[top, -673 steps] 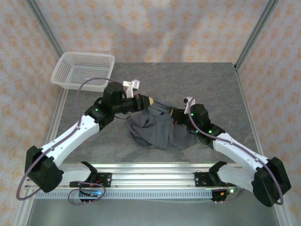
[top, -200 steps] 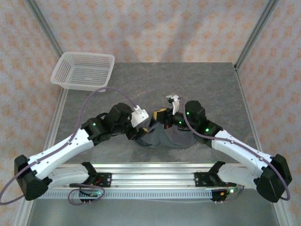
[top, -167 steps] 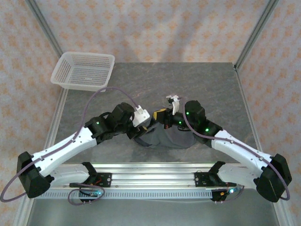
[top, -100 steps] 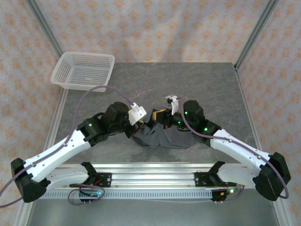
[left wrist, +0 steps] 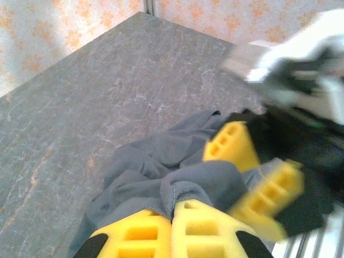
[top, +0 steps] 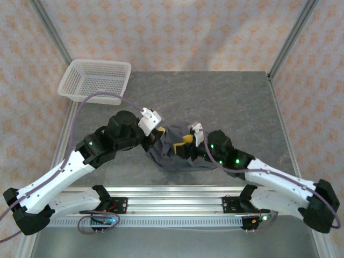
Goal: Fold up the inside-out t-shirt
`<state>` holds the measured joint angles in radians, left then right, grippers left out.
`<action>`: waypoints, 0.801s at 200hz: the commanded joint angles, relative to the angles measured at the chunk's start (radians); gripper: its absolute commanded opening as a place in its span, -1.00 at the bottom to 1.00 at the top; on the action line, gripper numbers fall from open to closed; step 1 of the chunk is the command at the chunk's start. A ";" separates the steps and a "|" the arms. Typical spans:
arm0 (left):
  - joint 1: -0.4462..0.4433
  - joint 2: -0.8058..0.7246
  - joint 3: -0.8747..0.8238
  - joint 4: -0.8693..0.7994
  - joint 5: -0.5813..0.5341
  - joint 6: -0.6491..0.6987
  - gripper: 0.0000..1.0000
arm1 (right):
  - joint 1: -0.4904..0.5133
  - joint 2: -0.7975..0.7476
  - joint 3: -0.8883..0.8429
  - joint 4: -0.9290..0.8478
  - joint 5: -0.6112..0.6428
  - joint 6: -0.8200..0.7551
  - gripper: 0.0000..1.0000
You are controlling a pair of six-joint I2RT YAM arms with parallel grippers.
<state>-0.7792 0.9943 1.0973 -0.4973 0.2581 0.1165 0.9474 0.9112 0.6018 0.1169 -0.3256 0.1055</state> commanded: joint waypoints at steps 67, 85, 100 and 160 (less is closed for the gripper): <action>-0.002 0.032 0.055 -0.005 -0.036 -0.052 -1.00 | 0.220 0.122 0.140 0.119 0.553 -0.415 -0.09; 0.000 0.030 0.056 0.000 -0.048 -0.055 -1.00 | 0.221 0.178 0.170 0.091 0.560 -0.417 -0.27; 0.001 0.031 0.060 -0.004 -0.060 -0.066 -1.00 | 0.221 0.217 0.171 0.094 0.598 -0.414 -0.28; 0.111 0.050 0.049 -0.075 -0.196 -0.091 -1.00 | 0.021 0.111 0.121 0.058 -0.163 -0.034 -0.93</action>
<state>-0.7532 1.0306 1.1233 -0.5232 0.1680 0.0669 1.0657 1.0901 0.7467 0.1585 -0.0078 -0.1593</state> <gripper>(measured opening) 0.039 0.047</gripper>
